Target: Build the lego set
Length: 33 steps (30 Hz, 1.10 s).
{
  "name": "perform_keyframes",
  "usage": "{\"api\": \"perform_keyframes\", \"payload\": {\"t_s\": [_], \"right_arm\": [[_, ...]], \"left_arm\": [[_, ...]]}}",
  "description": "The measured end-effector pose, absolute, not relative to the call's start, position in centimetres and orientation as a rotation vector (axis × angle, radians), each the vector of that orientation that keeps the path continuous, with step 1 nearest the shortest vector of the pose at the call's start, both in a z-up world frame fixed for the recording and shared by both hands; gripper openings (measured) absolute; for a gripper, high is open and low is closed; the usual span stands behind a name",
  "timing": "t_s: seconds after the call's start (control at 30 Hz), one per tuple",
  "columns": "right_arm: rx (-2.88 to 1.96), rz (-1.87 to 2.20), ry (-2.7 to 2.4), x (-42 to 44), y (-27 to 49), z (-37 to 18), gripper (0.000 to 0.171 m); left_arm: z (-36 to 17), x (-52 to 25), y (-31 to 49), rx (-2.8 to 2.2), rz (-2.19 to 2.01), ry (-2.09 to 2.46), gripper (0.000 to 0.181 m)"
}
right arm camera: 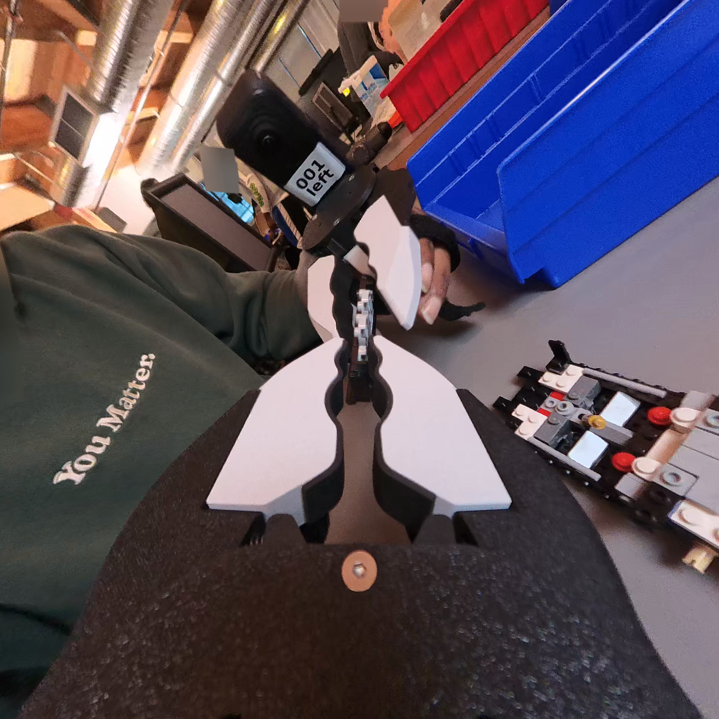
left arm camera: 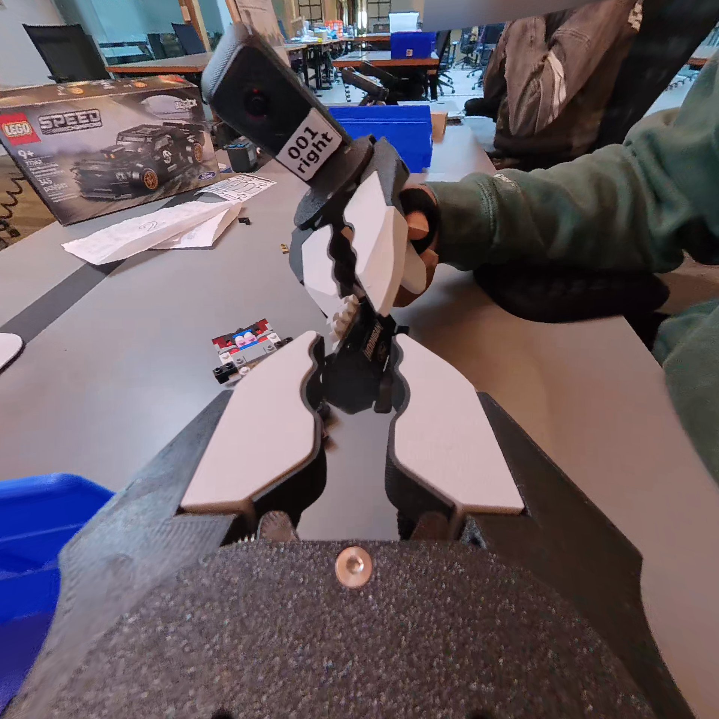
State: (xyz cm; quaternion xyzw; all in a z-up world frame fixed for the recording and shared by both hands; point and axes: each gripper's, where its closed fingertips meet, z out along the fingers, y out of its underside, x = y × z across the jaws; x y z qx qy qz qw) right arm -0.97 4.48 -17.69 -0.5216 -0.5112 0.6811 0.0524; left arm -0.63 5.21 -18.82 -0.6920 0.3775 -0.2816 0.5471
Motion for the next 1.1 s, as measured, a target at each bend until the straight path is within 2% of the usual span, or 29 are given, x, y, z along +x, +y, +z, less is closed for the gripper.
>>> {"api": "perform_keyframes", "payload": {"t_s": [0.2,0.27,0.37,0.63,0.73,0.8,1.1], "right_arm": [[-1.475,1.840,-1.614,-1.0,4.7,-17.4,0.009],[-1.339,1.805,-1.592,-0.9,4.4,-15.8,0.009],[-1.188,1.818,-1.525,0.0,4.3,-12.9,0.019],[-1.170,1.739,-1.546,0.3,4.7,-13.2,0.036],[-1.157,1.708,-1.605,-0.2,3.5,-13.7,0.035],[-1.146,1.677,-1.597,-0.5,3.4,-13.7,0.026],[-1.089,1.521,-1.547,-0.8,4.6,-13.6,0.021]], "left_arm": [[-19.1,-0.6,5.3,-1.674,-0.743,0.847,0.025],[-18.1,-0.4,4.9,-1.613,-0.811,0.830,0.012],[-16.4,-0.7,4.3,-1.523,-0.928,0.782,0.008],[-13.7,-1.2,2.7,-1.350,-1.107,0.753,0.007],[-14.1,-0.7,2.6,-1.360,-1.073,0.785,0.007],[-14.5,-0.4,2.5,-1.377,-1.053,0.808,0.007],[-14.6,-1.0,3.6,-1.415,-0.967,0.778,0.008]]}}
